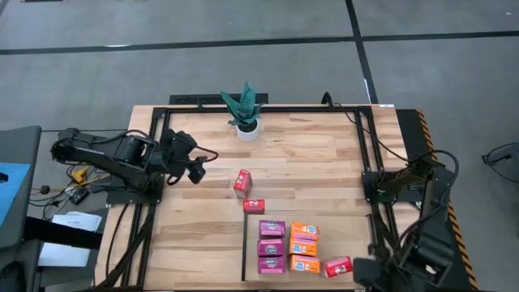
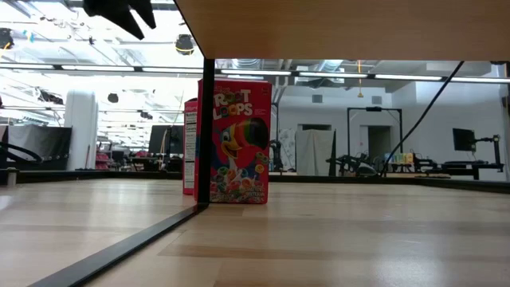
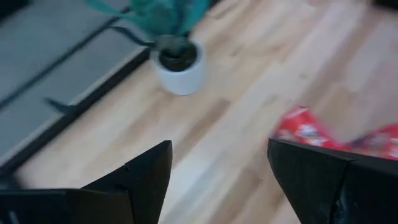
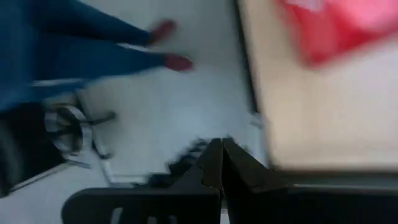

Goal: Stack cereal on shelf
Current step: Put the red cereal box on the bottom right shelf

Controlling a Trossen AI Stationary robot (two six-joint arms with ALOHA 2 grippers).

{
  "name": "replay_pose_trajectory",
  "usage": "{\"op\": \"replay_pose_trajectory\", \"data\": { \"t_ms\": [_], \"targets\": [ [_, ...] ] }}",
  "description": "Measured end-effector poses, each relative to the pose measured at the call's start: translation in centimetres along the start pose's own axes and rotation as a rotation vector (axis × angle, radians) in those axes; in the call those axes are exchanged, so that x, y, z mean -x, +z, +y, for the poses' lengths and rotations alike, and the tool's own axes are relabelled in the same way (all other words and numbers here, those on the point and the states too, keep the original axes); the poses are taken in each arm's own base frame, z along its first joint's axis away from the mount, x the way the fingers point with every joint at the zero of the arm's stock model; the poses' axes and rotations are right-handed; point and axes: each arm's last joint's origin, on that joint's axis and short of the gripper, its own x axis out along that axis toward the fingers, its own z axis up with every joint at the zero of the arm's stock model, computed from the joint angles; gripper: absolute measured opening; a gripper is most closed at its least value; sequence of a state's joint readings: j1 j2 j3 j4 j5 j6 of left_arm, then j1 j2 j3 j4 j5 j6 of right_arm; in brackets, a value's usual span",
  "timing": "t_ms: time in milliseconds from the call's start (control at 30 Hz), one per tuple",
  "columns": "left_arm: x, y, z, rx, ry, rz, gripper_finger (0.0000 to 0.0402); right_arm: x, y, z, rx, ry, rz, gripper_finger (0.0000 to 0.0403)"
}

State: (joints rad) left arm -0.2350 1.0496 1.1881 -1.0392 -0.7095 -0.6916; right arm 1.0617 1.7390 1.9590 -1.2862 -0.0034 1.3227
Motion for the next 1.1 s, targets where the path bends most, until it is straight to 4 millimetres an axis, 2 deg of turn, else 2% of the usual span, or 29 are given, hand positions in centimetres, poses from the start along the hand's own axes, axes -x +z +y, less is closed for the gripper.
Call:
{"op": "replay_pose_trajectory", "data": {
  "t_ms": [133,367,667,1100],
  "targets": [
    [-0.3,0.0,-1.0,-0.038,-0.053,0.008,0.0255,0.1,1.1,1.2,0.023,0.111,-0.155,0.0017],
    [-1.9,-0.4,-2.4,-0.102,0.008,0.039,0.0255,0.6,3.6,2.2,0.118,0.245,-0.263,0.0009],
    [-3.2,-1.0,-3.6,-0.178,-0.016,0.12,0.0255,0.3,5.0,-0.2,0.217,0.035,-0.243,0.0007],
    [-3.2,-1.0,-3.6,-0.189,-0.013,0.115,0.0255,0.3,5.5,-0.8,0.247,-0.011,-0.232,0.0007]
  ]
}}
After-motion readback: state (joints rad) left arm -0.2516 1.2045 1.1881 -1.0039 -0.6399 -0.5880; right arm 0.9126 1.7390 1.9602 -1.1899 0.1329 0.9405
